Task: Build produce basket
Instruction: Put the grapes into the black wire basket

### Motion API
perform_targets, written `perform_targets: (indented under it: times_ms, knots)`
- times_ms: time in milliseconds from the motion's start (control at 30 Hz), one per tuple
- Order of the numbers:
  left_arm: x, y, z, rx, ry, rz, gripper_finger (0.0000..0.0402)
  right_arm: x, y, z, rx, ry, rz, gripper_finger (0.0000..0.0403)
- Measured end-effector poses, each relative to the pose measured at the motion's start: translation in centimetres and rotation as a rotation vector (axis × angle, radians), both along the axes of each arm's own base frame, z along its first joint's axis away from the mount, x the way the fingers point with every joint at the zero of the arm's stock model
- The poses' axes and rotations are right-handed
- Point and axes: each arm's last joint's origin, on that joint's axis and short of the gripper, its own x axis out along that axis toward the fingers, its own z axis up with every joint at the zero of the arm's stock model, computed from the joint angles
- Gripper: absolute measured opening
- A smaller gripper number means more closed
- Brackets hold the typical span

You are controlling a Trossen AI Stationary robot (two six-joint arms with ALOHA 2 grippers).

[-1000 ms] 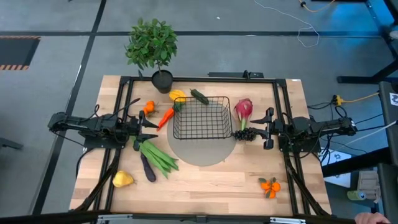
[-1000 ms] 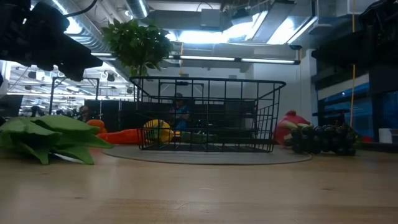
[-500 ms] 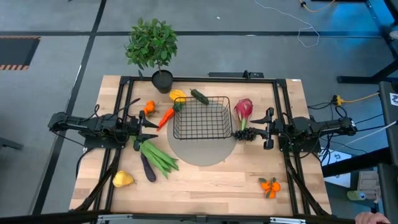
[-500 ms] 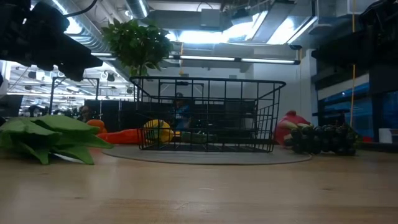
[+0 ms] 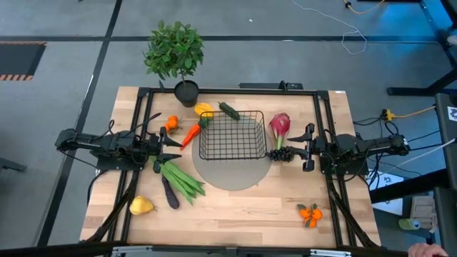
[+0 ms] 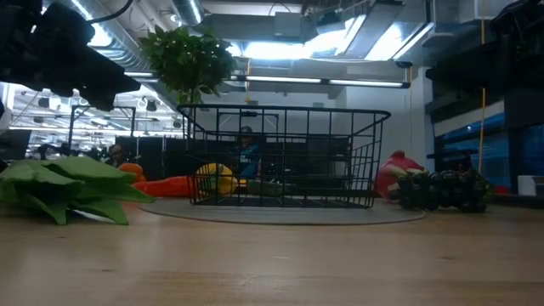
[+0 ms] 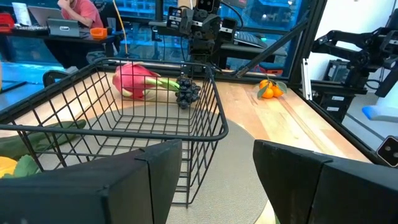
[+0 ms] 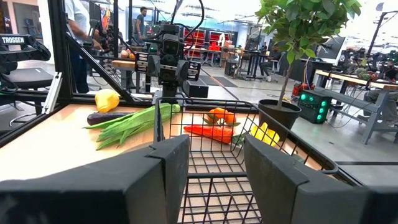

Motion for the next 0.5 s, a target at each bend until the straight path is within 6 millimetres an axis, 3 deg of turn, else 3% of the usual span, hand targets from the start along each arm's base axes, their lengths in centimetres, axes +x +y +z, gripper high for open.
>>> perform_targets:
  times_ms: [500]
  knots:
    - [-0.01,0.04,0.18,0.005,-0.019,0.014,0.019,0.0,0.0,0.0,0.0,0.0,0.0,0.0155]
